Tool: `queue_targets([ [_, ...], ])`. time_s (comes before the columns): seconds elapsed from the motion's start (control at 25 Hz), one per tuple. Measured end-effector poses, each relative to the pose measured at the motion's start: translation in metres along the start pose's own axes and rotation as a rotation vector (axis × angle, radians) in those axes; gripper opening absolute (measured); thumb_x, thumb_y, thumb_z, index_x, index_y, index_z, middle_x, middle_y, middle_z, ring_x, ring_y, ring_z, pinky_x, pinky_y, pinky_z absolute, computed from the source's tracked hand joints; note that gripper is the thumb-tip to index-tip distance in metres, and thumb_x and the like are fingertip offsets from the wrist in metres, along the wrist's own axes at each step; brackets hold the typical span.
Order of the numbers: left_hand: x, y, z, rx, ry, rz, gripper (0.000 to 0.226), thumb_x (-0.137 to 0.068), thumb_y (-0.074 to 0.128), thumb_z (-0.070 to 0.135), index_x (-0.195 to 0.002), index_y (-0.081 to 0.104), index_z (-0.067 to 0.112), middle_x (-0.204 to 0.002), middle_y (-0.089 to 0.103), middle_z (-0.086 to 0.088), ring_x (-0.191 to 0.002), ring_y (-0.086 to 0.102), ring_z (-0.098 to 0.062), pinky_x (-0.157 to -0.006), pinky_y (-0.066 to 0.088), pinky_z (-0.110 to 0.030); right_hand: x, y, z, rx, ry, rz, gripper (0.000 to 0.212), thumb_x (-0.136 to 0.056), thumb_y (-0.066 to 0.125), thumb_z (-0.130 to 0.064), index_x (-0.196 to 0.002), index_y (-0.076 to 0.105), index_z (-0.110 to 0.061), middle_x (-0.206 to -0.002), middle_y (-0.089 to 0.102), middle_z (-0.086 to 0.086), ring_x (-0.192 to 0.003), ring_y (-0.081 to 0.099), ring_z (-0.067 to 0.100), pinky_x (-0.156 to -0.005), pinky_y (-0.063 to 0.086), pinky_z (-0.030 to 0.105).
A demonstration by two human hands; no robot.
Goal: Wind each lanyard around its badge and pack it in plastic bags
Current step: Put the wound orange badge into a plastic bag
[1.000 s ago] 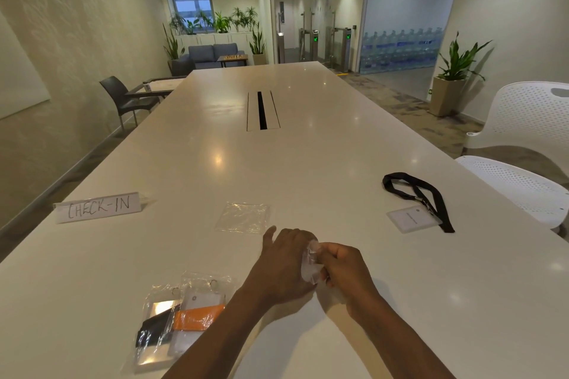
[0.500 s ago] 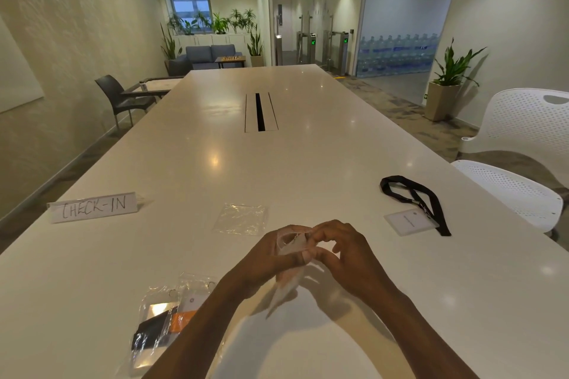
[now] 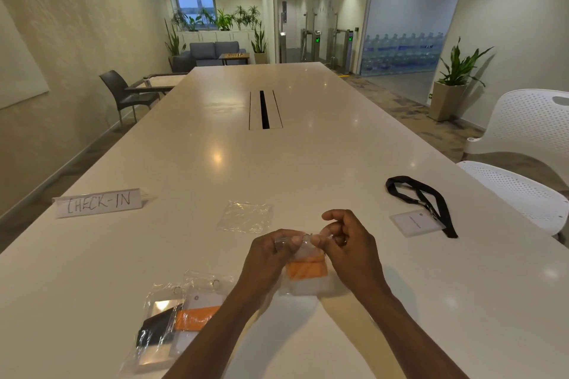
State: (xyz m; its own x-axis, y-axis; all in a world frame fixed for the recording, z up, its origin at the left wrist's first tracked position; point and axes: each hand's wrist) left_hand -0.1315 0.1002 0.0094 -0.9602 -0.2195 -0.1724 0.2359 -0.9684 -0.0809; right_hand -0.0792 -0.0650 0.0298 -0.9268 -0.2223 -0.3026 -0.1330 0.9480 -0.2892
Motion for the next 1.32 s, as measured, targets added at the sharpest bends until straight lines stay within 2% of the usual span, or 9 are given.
queue_targets([
  [0.16,-0.001,-0.001,0.002,0.008,-0.020,0.049,0.013,-0.088,0.069,0.037,-0.091,0.079,0.028,-0.092,0.077,0.003,-0.085,0.072,-0.012,-0.068,0.057,-0.023,-0.003,-0.001,0.000,-0.016,0.015,0.052,0.032,-0.076,0.082,-0.020,-0.101,0.062,-0.029,-0.067,0.067,-0.005,-0.065,0.063,0.002,-0.061,0.047,0.009],
  [0.28,-0.001,-0.001,0.004,0.065,-0.067,0.109,0.012,-0.083,0.072,0.035,-0.087,0.079,0.026,-0.086,0.077,0.000,-0.079,0.072,-0.013,-0.063,0.057,-0.025,-0.004,-0.003,0.001,-0.031,0.022,0.063,0.030,-0.078,0.080,-0.022,-0.099,0.062,-0.029,-0.066,0.069,-0.007,-0.063,0.064,0.003,-0.061,0.048,0.010],
  [0.4,-0.001,-0.003,0.003,0.100,-0.106,0.140,0.008,-0.085,0.072,0.027,-0.084,0.080,0.024,-0.085,0.077,-0.002,-0.077,0.072,-0.014,-0.062,0.058,-0.026,-0.003,-0.007,0.004,-0.089,0.081,0.012,0.026,-0.080,0.078,-0.021,-0.100,0.063,-0.028,-0.071,0.071,-0.006,-0.067,0.066,0.005,-0.066,0.054,0.023],
  [0.48,-0.002,-0.004,0.005,0.110,-0.129,0.144,0.009,-0.087,0.072,0.024,-0.084,0.080,0.023,-0.085,0.078,-0.003,-0.077,0.072,-0.015,-0.061,0.056,-0.025,0.000,-0.010,0.007,-0.176,0.121,-0.041,0.026,-0.081,0.077,-0.016,-0.101,0.064,-0.026,-0.075,0.072,-0.002,-0.067,0.065,0.006,-0.068,0.052,0.029],
  [0.6,-0.001,-0.006,0.007,0.105,-0.155,0.131,0.010,-0.088,0.071,0.023,-0.086,0.081,0.022,-0.087,0.078,-0.004,-0.078,0.072,-0.016,-0.061,0.055,-0.026,0.003,-0.012,0.008,-0.238,0.142,-0.050,0.028,-0.081,0.077,-0.011,-0.102,0.064,-0.024,-0.074,0.073,0.000,-0.068,0.066,0.007,-0.071,0.051,0.029],
  [0.92,0.005,-0.008,0.019,0.081,-0.150,0.049,0.020,-0.095,0.061,0.025,-0.089,0.081,0.025,-0.090,0.078,-0.002,-0.078,0.074,-0.015,-0.058,0.055,-0.022,0.001,-0.015,0.010,-0.195,0.169,0.036,0.032,-0.079,0.079,-0.014,-0.098,0.056,-0.024,-0.066,0.072,-0.002,-0.062,0.064,0.004,-0.072,0.047,0.025],
  [1.08,0.008,-0.012,0.021,0.008,-0.157,0.080,0.023,-0.096,0.061,0.023,-0.086,0.081,0.026,-0.087,0.078,-0.001,-0.071,0.072,-0.014,-0.057,0.055,-0.024,0.003,-0.007,0.013,-0.188,0.200,0.011,0.030,-0.079,0.079,-0.017,-0.098,0.056,-0.022,-0.062,0.069,-0.004,-0.061,0.062,0.006,-0.073,0.049,0.026],
  [1.2,0.012,-0.022,0.020,-0.094,-0.157,0.154,0.022,-0.096,0.062,0.022,-0.085,0.080,0.026,-0.081,0.078,0.002,-0.065,0.071,-0.012,-0.052,0.054,-0.024,0.006,0.004,0.016,-0.191,0.254,-0.044,0.028,-0.080,0.078,-0.021,-0.099,0.058,-0.022,-0.067,0.072,-0.001,-0.058,0.060,0.005,-0.066,0.051,0.028],
  [1.32,0.016,-0.036,0.015,-0.221,-0.182,0.228,0.016,-0.094,0.065,0.024,-0.089,0.080,0.020,-0.079,0.077,0.001,-0.072,0.073,-0.018,-0.056,0.060,-0.035,0.010,0.021,0.019,-0.216,0.299,-0.105,0.025,-0.082,0.077,-0.017,-0.100,0.059,-0.018,-0.070,0.074,0.003,-0.060,0.065,0.010,-0.061,0.053,0.027],
])
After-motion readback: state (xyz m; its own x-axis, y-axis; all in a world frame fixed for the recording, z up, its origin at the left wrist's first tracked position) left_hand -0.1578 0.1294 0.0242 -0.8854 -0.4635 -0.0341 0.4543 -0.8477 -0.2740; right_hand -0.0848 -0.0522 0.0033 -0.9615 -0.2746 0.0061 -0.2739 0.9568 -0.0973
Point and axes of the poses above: each hand's wrist, its own x-axis away from the middle knuckle, its own y-axis out of the palm, z = x × y
